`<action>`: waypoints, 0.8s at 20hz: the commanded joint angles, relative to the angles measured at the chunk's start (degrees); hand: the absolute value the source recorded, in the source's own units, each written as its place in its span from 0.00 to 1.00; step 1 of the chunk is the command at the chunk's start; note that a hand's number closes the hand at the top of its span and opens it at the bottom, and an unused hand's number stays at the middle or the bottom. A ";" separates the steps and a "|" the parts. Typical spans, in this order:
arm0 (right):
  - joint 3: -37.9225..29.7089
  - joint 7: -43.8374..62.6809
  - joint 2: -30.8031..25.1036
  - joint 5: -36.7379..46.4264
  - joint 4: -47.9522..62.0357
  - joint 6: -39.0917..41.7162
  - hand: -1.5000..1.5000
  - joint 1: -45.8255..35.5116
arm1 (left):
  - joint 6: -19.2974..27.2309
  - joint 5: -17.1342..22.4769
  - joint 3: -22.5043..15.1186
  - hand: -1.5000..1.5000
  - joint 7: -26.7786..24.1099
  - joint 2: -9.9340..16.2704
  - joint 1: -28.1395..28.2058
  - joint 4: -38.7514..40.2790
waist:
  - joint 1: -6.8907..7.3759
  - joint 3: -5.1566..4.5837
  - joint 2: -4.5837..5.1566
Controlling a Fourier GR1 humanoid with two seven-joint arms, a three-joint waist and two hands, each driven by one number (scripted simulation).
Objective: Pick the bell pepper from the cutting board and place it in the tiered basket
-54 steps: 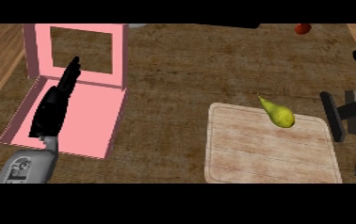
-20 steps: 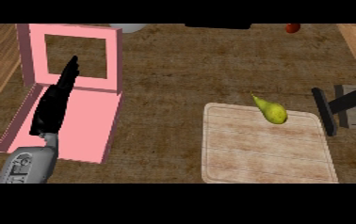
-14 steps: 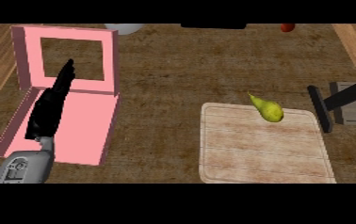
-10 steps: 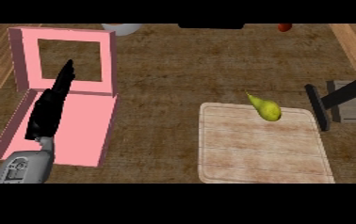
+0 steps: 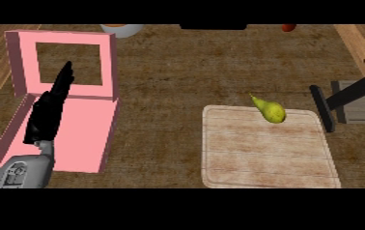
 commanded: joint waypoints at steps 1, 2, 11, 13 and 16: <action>-1.37 6.03 1.79 -1.46 -3.57 -8.95 0.00 4.69 | -0.49 -0.49 -0.85 0.50 0.67 -0.27 1.27 -1.08 | -0.08 0.02 -0.02; -0.11 8.17 4.07 -0.76 -5.93 -8.92 0.00 1.70 | -0.26 -0.08 0.54 0.50 -1.57 0.04 0.19 2.01 | -0.18 -0.07 0.01; 4.42 3.93 1.77 3.46 -16.92 -11.39 0.00 2.99 | -1.45 0.41 1.87 0.50 -1.04 1.51 0.43 0.86 | -0.47 -0.08 -0.16; 6.45 7.38 3.84 6.27 -20.21 -8.76 0.00 1.88 | -0.24 -0.88 -0.07 0.50 1.30 -0.20 0.28 -1.68 | -0.48 -0.08 -0.35; 7.36 11.38 6.42 9.15 -25.05 -3.64 0.00 -1.24 | -1.08 -0.01 0.71 0.50 -2.48 0.03 3.26 -0.66 | -0.18 -0.16 -0.49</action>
